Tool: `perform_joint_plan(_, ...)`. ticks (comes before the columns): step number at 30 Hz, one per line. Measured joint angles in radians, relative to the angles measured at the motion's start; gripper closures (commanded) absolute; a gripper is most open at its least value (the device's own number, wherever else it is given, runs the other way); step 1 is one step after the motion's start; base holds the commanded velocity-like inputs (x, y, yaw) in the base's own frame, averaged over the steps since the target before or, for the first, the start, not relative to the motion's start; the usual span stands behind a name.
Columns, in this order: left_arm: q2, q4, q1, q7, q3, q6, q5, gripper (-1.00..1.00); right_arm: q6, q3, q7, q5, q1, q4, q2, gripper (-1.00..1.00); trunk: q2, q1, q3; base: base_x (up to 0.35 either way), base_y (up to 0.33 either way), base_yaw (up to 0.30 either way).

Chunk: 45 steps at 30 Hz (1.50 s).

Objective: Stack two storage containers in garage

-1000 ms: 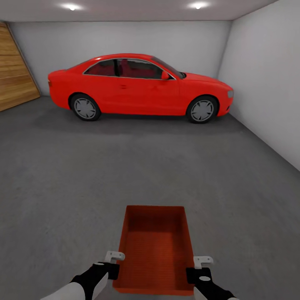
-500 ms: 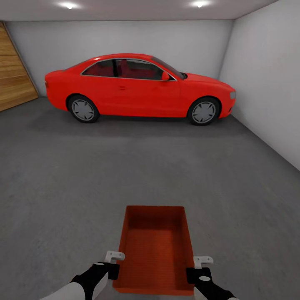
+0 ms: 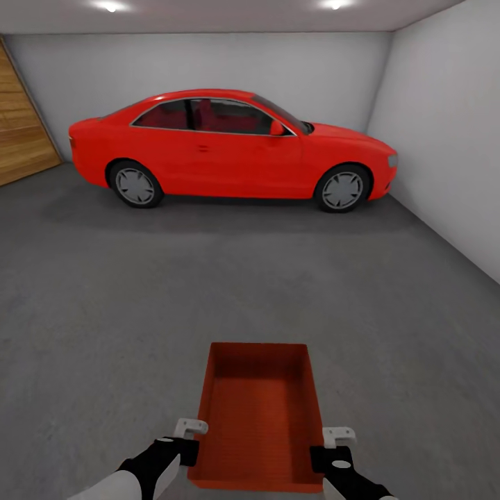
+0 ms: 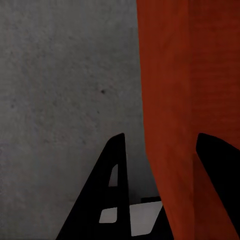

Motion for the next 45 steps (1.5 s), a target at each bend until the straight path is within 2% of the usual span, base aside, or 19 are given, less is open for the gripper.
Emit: perform_joint_plan(45,-0.001,-0.001,0.000,0.000,0.000,0.000,0.000,1.00,0.000,-0.002,0.000,0.001,0.000,0.000,0.000,1.00,0.000,0.000,0.000,0.317,0.000,0.000)
